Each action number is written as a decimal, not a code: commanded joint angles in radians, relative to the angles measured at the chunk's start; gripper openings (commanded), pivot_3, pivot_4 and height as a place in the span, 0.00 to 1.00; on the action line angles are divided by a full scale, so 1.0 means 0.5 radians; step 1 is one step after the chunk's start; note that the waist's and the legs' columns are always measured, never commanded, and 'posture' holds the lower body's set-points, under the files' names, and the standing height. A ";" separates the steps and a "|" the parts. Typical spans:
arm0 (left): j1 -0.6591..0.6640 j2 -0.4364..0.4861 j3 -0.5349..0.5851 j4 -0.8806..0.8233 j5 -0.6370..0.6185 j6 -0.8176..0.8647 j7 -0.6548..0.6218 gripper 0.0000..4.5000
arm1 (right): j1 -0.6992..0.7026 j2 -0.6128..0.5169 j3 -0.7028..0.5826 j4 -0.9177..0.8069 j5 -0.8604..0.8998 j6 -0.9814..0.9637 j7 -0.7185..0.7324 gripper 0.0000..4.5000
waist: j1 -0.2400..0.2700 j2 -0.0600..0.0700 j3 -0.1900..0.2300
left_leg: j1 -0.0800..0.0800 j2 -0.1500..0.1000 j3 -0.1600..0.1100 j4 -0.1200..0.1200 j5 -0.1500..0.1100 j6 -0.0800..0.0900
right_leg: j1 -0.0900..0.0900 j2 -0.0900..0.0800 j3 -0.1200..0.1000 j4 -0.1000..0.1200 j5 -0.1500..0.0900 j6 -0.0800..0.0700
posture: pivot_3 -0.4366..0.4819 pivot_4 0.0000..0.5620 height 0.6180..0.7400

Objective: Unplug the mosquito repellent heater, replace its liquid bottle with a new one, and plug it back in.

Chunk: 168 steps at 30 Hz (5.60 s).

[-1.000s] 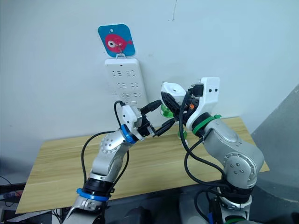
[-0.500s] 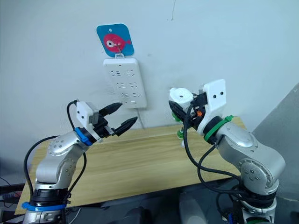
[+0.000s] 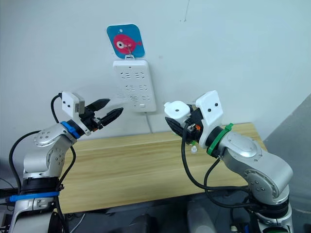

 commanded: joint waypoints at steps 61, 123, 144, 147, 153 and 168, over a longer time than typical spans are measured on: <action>-0.911 -0.222 -0.262 0.846 0.208 0.012 -0.610 0.38 | -0.093 0.056 0.151 0.033 0.020 0.023 -0.099 0.66 | -0.008 -0.001 0.001 | -0.007 -0.002 -0.005 0.001 0.000 0.000 | -0.004 -0.003 -0.001 0.000 0.001 -0.001 | 0.23 0.24 0.92; -0.696 -0.199 -0.228 0.289 0.087 0.520 -0.518 0.29 | -0.510 0.504 0.438 0.704 -0.984 -0.269 0.080 0.66 | -0.027 -0.001 -0.001 | -0.026 -0.005 -0.002 0.003 0.001 -0.001 | -0.029 -0.021 0.000 0.010 0.003 -0.003 | 0.26 0.24 0.92; -0.673 -0.238 -0.172 0.183 0.022 0.656 -0.516 0.29 | -0.540 0.651 0.495 1.244 -1.152 -0.749 0.255 0.66 | -0.057 -0.002 -0.009 | -0.021 -0.005 0.003 0.004 0.003 -0.004 | -0.029 -0.021 0.000 0.013 0.010 -0.005 | 0.28 0.22 0.92; -0.662 -0.236 -0.173 0.166 0.020 0.661 -0.522 0.29 | -0.557 0.667 0.491 1.305 -1.164 -0.782 0.284 0.66 | -0.061 -0.003 -0.010 | -0.018 -0.004 0.005 0.004 0.003 -0.004 | -0.028 -0.020 0.000 0.014 0.011 -0.005 | 0.28 0.22 0.92; -0.651 -0.214 -0.169 0.218 0.083 0.570 -0.504 0.29 | -0.558 0.642 0.435 1.243 -1.147 -0.698 0.344 0.74 | -0.070 -0.003 -0.014 | -0.013 -0.004 0.009 0.003 0.003 -0.004 | -0.026 -0.020 0.001 0.017 0.011 -0.005 | 0.28 0.22 0.92; -0.676 -0.142 -0.139 0.501 0.202 0.176 -0.409 0.37 | -0.312 0.250 0.390 0.454 -0.990 -0.101 0.515 1.00 | -0.044 -0.003 -0.016 | -0.026 -0.007 0.001 0.003 0.003 -0.004 | -0.032 -0.026 -0.002 0.011 0.011 -0.005 | 0.28 0.23 0.92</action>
